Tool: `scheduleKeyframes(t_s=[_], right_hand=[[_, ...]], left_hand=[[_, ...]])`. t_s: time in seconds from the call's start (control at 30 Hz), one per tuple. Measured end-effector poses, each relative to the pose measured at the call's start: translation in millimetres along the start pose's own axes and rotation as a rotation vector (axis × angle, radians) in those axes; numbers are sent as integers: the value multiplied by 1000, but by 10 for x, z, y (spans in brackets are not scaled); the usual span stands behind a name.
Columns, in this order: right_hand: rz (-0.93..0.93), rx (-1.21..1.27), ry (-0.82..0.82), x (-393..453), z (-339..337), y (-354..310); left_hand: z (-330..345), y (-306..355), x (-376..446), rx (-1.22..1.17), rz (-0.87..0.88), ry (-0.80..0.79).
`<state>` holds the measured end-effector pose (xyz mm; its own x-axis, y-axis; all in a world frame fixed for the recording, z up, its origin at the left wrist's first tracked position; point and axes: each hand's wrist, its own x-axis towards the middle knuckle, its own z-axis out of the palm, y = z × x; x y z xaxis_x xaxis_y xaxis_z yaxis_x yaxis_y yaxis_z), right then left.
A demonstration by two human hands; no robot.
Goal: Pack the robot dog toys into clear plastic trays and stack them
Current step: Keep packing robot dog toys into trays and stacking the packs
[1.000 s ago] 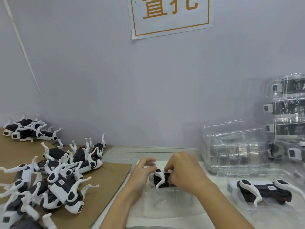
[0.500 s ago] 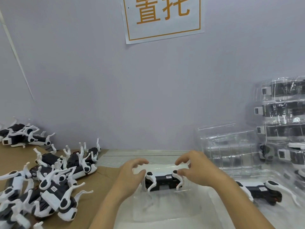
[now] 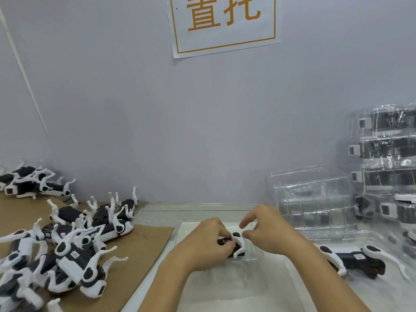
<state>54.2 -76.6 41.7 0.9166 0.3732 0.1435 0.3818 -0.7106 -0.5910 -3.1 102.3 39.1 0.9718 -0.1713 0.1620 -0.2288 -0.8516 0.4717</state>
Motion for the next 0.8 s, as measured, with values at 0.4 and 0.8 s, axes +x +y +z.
scheduleKeyframes(t_s=[0.4, 0.8], right_hand=[[22, 55, 0, 9, 14, 18], [30, 59, 10, 27, 21, 33]], left_hand=[[-156, -376, -101, -85, -115, 66], [-218, -178, -142, 146, -136, -238]])
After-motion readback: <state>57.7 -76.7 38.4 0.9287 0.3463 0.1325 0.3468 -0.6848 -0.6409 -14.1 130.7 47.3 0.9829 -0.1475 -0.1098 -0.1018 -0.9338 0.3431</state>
